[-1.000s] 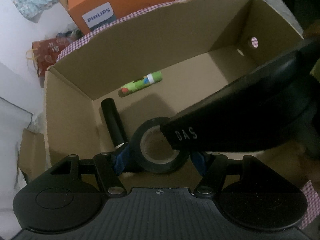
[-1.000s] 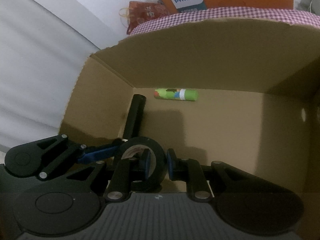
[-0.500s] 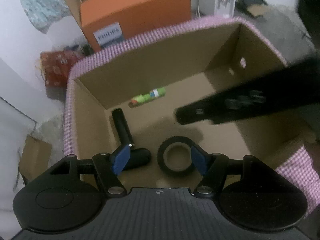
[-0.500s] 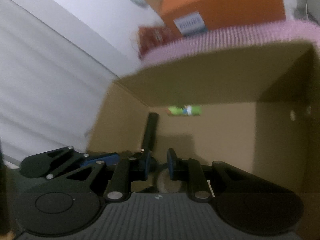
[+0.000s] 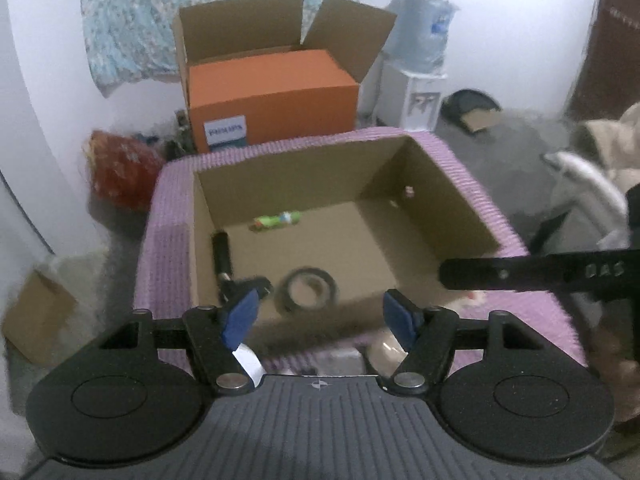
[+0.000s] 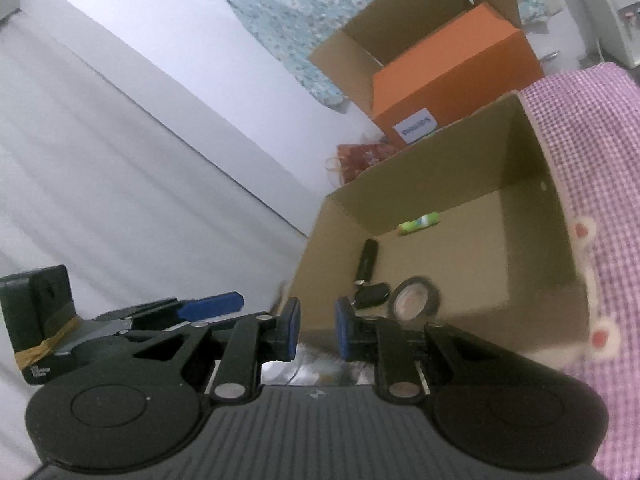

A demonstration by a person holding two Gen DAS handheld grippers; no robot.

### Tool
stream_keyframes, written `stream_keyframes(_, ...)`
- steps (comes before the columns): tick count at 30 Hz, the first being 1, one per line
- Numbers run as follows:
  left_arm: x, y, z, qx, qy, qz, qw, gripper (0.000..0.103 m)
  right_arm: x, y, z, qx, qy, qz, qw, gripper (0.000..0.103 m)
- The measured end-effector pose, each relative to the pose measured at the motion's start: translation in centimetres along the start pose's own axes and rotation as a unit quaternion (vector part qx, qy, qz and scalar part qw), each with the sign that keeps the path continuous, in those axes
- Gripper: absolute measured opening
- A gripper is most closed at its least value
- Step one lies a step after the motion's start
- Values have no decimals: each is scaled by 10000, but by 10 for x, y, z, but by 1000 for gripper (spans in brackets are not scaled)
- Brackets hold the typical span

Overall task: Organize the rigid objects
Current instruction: 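Move the open right gripper back toward the pink lid, then grasp the pink lid by its rim with the right gripper and lift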

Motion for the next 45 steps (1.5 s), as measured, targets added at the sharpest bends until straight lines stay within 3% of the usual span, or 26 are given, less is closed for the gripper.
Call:
stream_keyframes(8, 11, -51, 0, 57, 310, 54, 9995, 69, 7, -41, 26, 168, 192, 40, 9997, 21)
stream_keyframes(13, 0, -81, 0, -16, 527, 314, 9981, 69, 4, -62, 27, 71, 185, 139, 9997, 21)
stream_keyframes(20, -16, -116, 3, -117, 526, 638, 9965, 70, -13, -85, 19, -138, -12, 512, 9986, 21)
stream_keyframes(34, -34, -146, 12, -203, 460, 923, 9945, 71, -50, -104, -2, -293, -465, 1048, 9930, 23)
stream_keyframes(36, -37, -148, 15, -190, 495, 933, 9942, 71, -57, -106, -3, -327, -493, 1144, 9917, 37)
stream_keyframes(38, -40, -150, 17, -167, 514, 945, 9941, 71, -65, -108, -4, -323, -501, 1242, 9905, 42)
stream_keyframes(45, -52, -152, 16, -346, 579, 977, 9929, 71, -94, -112, -1, -123, -723, 1497, 9860, 42)
Point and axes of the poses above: each gripper's, at about its wrist camera, not at the fingertips, and x roughly against the way its jaws point, z to its left, y to its top, the point moved 1 cm from there along -x, roughly the way its jaws point
